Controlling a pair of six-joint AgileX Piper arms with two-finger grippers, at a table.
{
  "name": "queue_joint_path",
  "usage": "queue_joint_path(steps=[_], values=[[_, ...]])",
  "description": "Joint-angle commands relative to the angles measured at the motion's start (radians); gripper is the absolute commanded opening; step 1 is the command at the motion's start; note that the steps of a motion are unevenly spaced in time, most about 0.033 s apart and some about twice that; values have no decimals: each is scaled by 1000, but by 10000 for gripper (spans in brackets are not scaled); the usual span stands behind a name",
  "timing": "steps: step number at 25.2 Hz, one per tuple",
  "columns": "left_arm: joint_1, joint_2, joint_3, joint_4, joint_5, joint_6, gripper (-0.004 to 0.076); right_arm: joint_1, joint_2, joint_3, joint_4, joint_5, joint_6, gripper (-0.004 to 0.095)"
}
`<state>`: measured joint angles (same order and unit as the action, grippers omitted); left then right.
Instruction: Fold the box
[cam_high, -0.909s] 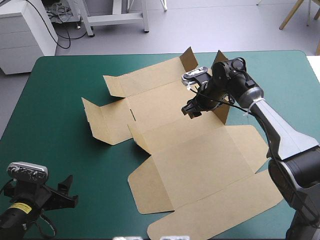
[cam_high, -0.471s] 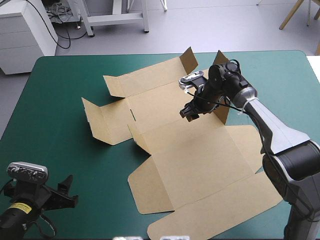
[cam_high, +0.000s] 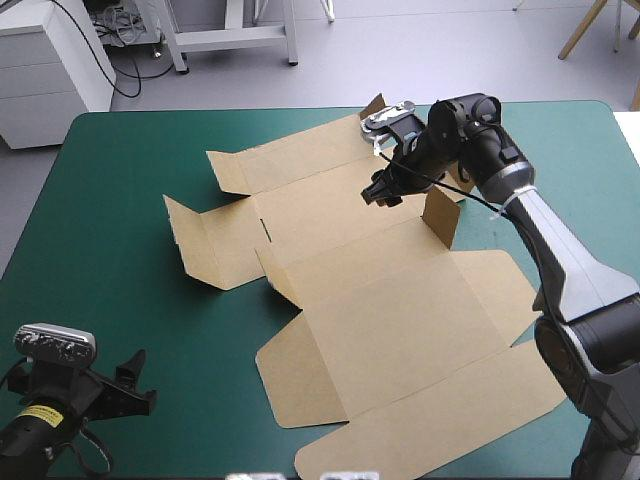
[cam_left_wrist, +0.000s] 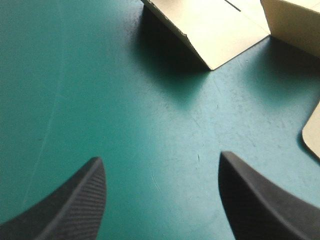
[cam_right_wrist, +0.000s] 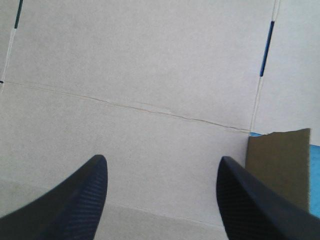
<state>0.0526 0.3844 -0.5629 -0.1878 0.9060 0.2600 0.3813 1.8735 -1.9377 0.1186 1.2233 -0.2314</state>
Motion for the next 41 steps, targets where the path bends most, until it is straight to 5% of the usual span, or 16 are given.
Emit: queue_joint_path(steps=[1,10,15,41], values=[[-3,9,-27,-18,-59,-6,457,-24,-102,-43,-47,-20,19,576],[-3,9,-27,-18,-53,-6,457,-256,-199,-43,30,-20,-6,577],[-3,9,-27,-14,-52,-6,457,-260,-201,-43,31,-20,-13,704],[-3,9,-27,5,-25,-6,457,-260,-18,105,81,-59,-34,701]])
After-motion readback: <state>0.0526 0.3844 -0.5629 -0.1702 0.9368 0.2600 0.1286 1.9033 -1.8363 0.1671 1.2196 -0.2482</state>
